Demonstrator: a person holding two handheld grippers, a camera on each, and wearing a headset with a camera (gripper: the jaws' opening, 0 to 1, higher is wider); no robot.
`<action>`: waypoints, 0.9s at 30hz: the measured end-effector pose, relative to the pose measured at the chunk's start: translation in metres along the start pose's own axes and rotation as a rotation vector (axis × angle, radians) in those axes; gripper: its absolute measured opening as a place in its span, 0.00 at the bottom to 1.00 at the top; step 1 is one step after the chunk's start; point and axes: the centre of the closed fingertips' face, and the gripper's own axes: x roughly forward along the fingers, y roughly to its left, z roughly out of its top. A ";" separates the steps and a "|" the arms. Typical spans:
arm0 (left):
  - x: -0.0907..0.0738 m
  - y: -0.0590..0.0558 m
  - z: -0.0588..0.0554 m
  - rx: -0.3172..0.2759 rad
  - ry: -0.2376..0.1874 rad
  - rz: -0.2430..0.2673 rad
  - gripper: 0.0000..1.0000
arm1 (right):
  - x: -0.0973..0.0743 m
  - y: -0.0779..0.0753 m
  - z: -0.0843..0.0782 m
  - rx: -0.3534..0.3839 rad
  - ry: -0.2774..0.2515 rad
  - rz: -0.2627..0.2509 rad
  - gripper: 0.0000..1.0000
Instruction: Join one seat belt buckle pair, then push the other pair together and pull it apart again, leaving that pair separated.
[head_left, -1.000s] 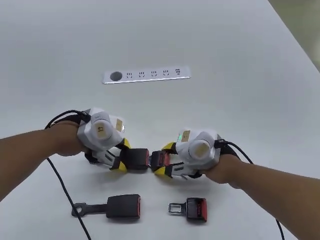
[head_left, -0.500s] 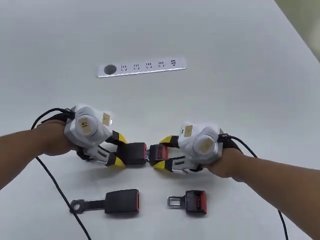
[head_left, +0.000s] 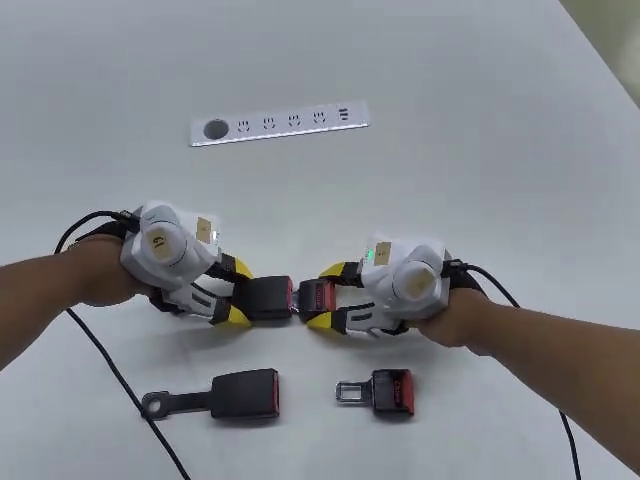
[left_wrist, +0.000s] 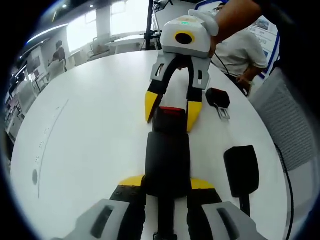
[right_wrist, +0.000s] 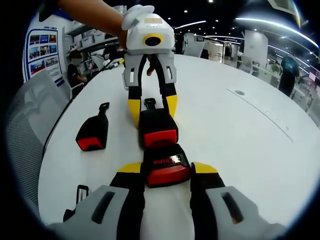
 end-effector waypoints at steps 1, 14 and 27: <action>0.000 0.000 0.000 -0.002 -0.002 0.001 0.31 | 0.000 0.000 0.000 -0.001 -0.001 -0.002 0.33; 0.002 -0.002 0.001 0.006 0.031 0.027 0.32 | 0.000 0.001 0.003 0.002 0.022 -0.020 0.34; 0.000 -0.011 0.006 -0.093 0.052 0.128 0.53 | -0.012 0.003 0.007 0.060 0.053 -0.144 0.50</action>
